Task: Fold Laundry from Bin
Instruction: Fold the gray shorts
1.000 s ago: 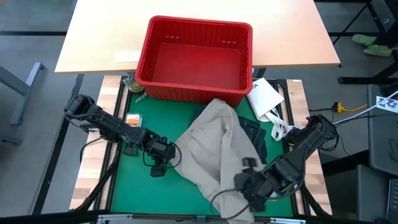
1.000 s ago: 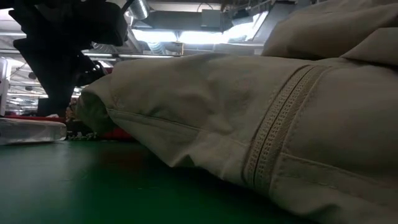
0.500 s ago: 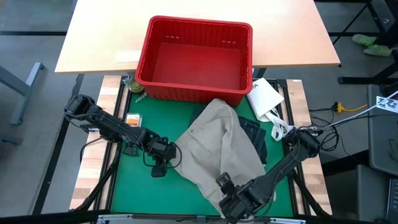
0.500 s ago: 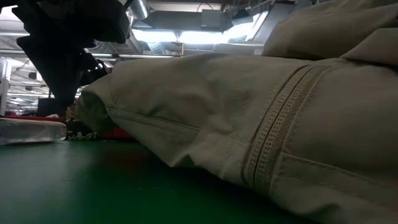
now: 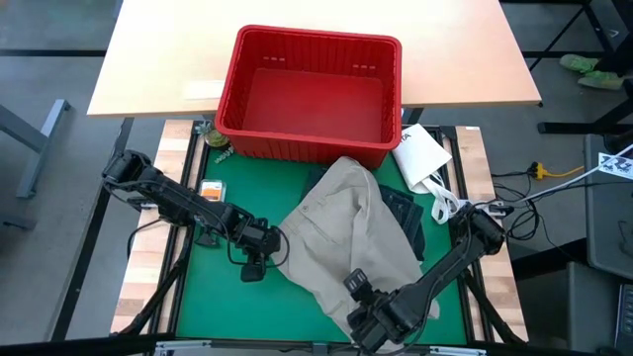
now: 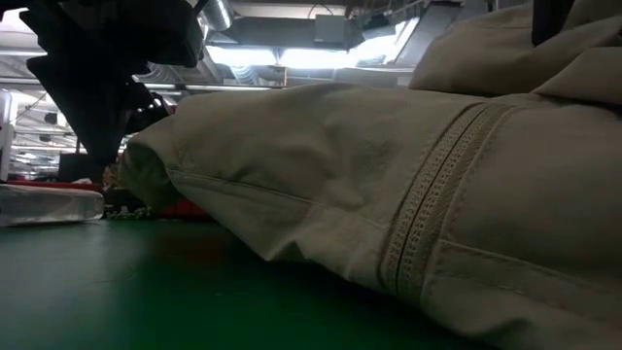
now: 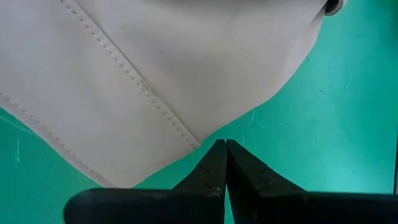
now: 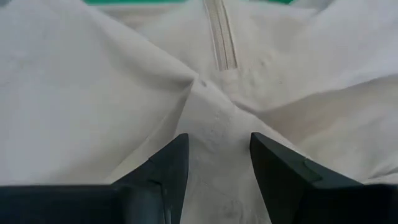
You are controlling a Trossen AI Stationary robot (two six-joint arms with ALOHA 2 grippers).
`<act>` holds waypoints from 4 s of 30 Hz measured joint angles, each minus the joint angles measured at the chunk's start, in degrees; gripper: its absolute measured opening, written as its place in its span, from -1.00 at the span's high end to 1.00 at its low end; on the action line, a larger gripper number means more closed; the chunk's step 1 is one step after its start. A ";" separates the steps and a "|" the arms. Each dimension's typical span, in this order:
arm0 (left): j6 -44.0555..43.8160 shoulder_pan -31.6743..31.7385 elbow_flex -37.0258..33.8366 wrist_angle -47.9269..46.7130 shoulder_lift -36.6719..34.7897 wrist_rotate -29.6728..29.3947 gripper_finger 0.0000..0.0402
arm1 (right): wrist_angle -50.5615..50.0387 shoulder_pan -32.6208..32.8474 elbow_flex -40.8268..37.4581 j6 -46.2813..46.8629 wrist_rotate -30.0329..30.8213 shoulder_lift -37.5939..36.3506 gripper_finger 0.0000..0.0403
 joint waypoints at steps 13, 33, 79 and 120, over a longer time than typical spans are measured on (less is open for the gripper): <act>-0.03 0.00 0.00 -0.04 0.00 0.01 1.00 | -1.95 -1.54 -0.04 0.14 0.38 3.34 0.37; 0.01 0.01 0.00 -0.02 0.00 -0.01 1.00 | -14.36 -0.70 9.07 4.44 -5.18 3.21 0.96; 22.93 2.38 6.95 16.86 -3.43 -4.10 0.83 | -21.32 8.96 8.66 53.02 -29.20 1.66 0.57; 24.53 2.34 6.97 14.69 -3.43 -4.93 0.60 | -16.99 9.03 8.08 78.45 -19.21 7.76 -0.03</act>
